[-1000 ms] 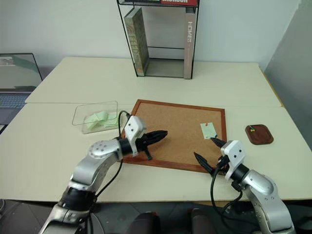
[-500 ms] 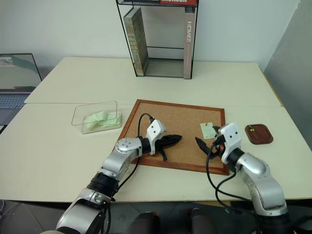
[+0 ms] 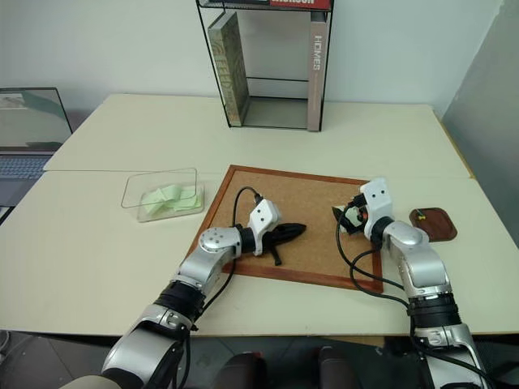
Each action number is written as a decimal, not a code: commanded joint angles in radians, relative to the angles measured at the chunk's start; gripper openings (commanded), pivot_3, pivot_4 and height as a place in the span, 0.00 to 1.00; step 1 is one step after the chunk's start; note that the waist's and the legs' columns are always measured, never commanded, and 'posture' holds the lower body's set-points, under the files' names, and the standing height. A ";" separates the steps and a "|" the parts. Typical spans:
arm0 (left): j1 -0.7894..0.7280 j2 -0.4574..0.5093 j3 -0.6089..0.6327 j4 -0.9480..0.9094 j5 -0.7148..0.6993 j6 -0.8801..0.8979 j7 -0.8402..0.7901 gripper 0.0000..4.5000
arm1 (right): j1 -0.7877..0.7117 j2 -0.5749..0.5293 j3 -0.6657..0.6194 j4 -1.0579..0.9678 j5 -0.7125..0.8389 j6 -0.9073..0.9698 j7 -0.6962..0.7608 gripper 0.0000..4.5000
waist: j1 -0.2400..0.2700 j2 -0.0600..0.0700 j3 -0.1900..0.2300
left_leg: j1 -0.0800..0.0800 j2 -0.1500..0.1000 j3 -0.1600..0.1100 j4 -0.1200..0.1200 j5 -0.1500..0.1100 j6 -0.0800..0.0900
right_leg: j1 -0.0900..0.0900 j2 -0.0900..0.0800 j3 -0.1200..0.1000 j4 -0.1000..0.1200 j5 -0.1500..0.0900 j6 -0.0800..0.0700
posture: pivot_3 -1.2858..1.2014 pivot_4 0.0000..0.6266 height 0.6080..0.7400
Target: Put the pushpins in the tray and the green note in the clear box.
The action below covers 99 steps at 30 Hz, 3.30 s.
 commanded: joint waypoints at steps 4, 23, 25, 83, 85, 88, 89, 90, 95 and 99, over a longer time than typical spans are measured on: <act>0.034 0.004 -0.003 -0.021 0.014 0.030 -0.007 0.00 | -0.030 0.023 -0.004 0.030 -0.037 -0.064 -0.010 0.79 | -0.003 0.000 0.000 | 0.000 0.000 0.000 0.000 0.000 0.000 | 0.000 0.000 0.000 0.000 0.000 0.000 | 0.52 0.24 1.00; 0.046 -0.010 -0.010 -0.100 0.010 0.129 -0.017 0.00 | -0.042 0.065 -0.013 -0.024 -0.066 -0.021 -0.039 0.00 | -0.003 0.000 0.000 | 0.000 0.000 0.000 0.000 0.000 0.000 | 0.000 0.000 0.000 0.000 0.000 0.001 | 0.52 0.24 1.00; 0.047 -0.006 -0.017 -0.104 0.017 0.143 -0.020 0.00 | -0.042 0.072 -0.015 -0.051 -0.063 -0.018 -0.044 0.00 | -0.003 0.000 0.000 | 0.000 0.000 0.000 0.000 0.000 0.000 | 0.000 0.000 0.000 0.000 0.000 0.001 | 0.52 0.24 1.00; 0.042 -0.015 -0.073 -0.034 0.072 0.144 -0.070 0.00 | 0.261 0.082 -0.470 -0.349 0.019 0.062 -0.363 0.70 | 0.002 0.010 -0.007 | 0.000 -0.001 0.000 -0.001 0.000 0.000 | 0.001 0.000 0.000 -0.003 -0.002 0.004 | 0.52 0.24 1.00; 0.042 -0.016 -0.073 -0.034 0.072 0.144 -0.070 0.00 | 0.265 0.088 -0.472 -0.356 0.025 0.032 -0.361 0.70 | 0.002 0.010 -0.007 | 0.000 -0.001 0.000 -0.001 0.000 0.000 | 0.001 0.000 0.000 -0.003 -0.002 0.004 | 0.52 0.24 1.00; 0.042 -0.017 -0.073 -0.034 0.071 0.143 -0.069 0.00 | 0.263 0.091 -0.479 -0.362 0.025 -0.052 -0.357 0.70 | 0.002 0.010 -0.007 | 0.000 -0.001 0.000 -0.001 0.000 0.000 | 0.001 0.000 0.000 -0.003 -0.002 0.004 | 0.52 0.24 1.00; 0.042 -0.018 -0.073 -0.034 0.071 0.142 -0.069 0.00 | 0.264 0.088 -0.475 -0.366 0.024 -0.088 -0.346 0.70 | 0.002 0.010 -0.007 | 0.000 -0.001 0.000 -0.001 0.000 0.000 | 0.001 0.000 0.000 -0.003 -0.002 0.004 | 0.52 0.24 1.00; 0.042 -0.018 -0.072 -0.034 0.071 0.142 -0.069 0.00 | 0.265 0.087 -0.471 -0.371 0.030 -0.110 -0.335 0.70 | 0.002 0.010 -0.007 | 0.000 -0.001 0.000 -0.001 0.000 0.000 | 0.001 0.000 0.000 -0.003 -0.002 0.004 | 0.52 0.24 1.00; 0.044 -0.017 -0.072 -0.039 0.071 0.143 -0.069 0.00 | 0.314 0.068 -0.385 -0.411 0.085 -0.092 -0.199 0.70 | 0.002 0.010 -0.007 | 0.000 -0.001 0.000 -0.001 0.000 0.000 | 0.001 0.002 0.000 -0.003 -0.002 0.004 | 0.52 0.24 1.00; 0.044 -0.017 -0.072 -0.041 0.071 0.144 -0.070 0.00 | 0.384 0.055 -0.262 -0.456 0.120 0.002 -0.103 0.70 | 0.001 0.010 -0.007 | 0.000 -0.001 0.000 -0.002 0.000 0.000 | 0.001 0.002 0.000 -0.004 -0.002 0.004 | 0.52 0.24 1.00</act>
